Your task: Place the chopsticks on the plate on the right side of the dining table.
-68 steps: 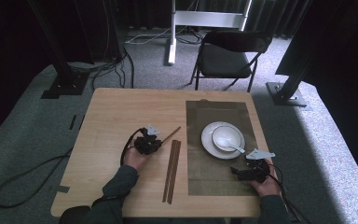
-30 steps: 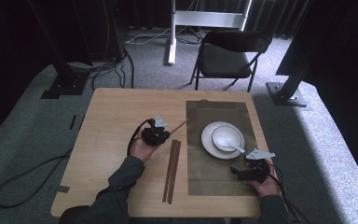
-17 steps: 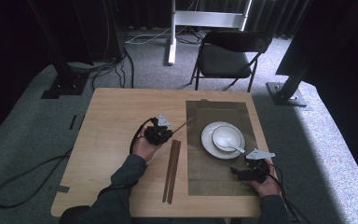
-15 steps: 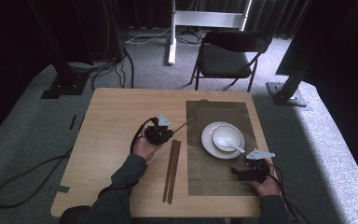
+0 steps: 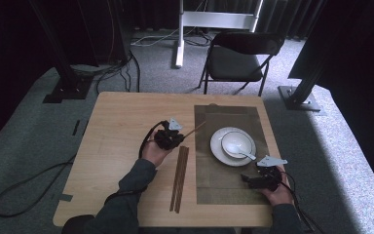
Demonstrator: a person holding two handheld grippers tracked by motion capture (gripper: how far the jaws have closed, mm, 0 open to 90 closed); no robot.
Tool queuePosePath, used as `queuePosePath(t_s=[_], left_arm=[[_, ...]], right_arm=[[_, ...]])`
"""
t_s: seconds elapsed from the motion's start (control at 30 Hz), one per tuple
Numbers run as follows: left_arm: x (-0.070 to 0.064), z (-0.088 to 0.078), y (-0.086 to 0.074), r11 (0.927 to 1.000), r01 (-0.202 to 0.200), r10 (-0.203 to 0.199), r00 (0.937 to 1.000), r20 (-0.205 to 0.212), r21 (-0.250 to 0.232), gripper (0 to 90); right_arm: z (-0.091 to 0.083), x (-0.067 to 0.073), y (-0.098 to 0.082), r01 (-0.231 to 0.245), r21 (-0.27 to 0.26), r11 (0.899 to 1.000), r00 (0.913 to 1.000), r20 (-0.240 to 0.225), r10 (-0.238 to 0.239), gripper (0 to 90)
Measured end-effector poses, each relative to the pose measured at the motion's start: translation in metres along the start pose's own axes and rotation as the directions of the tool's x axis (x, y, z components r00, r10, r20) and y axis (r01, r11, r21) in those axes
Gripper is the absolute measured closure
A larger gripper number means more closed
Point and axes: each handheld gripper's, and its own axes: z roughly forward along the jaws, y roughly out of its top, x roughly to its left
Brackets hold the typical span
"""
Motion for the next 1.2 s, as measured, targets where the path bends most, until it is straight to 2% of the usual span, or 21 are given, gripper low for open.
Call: queuePosePath(t_s=[0.97, 1.2], left_arm=[[-0.006, 0.005, 0.021, 0.9985, -0.037, 0.039, 0.9981, 0.048, -0.041, 85.0], [-0.008, 0.009, 0.029, 0.997, -0.063, 0.066, 0.9961, 0.059, -0.044, 85.0]], right_arm=[[0.0, 0.0, 0.0, 0.001, 0.0, 1.0, 1.0, 0.0, -0.001, 12.7], [0.0, 0.0, 0.0, 0.001, 0.0, 1.0, 1.0, 0.0, -0.001, 12.7]])
